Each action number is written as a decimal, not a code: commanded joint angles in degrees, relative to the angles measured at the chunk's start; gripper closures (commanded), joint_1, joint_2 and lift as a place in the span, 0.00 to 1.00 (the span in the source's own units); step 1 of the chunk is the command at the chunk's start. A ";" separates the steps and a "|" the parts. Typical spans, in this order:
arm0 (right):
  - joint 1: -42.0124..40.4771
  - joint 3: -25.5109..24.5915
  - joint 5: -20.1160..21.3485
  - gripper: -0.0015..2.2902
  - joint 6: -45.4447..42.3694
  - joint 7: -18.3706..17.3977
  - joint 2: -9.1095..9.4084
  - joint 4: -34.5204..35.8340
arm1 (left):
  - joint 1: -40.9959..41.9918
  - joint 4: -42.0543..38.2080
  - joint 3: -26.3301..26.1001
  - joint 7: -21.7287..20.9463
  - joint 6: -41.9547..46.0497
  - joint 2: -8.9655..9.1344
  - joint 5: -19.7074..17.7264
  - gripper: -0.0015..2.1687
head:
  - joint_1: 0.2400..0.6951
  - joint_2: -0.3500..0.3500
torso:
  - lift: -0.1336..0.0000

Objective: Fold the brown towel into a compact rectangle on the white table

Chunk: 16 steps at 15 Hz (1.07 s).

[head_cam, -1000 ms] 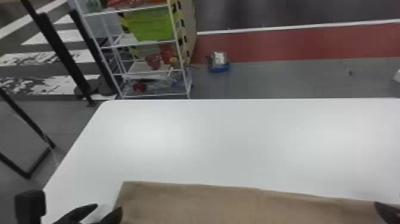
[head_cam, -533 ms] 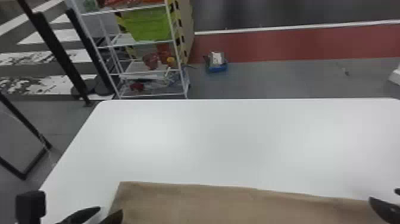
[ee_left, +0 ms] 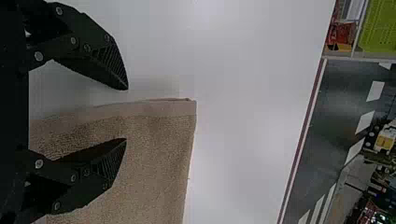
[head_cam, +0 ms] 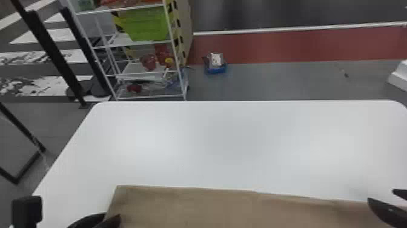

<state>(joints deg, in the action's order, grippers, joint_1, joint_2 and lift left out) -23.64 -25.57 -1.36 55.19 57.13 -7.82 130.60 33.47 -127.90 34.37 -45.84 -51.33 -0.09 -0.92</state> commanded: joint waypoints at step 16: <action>-0.53 -0.36 -0.84 0.08 -0.21 0.00 0.00 -0.08 | -2.71 -8.86 5.53 -2.14 -12.79 0.24 -1.98 0.63 | 1.00 0.71 | 0.07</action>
<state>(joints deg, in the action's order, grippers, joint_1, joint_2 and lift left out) -24.14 -25.73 -2.20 55.17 57.13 -7.82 130.51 32.28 -136.51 37.77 -47.87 -61.88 -0.09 -3.10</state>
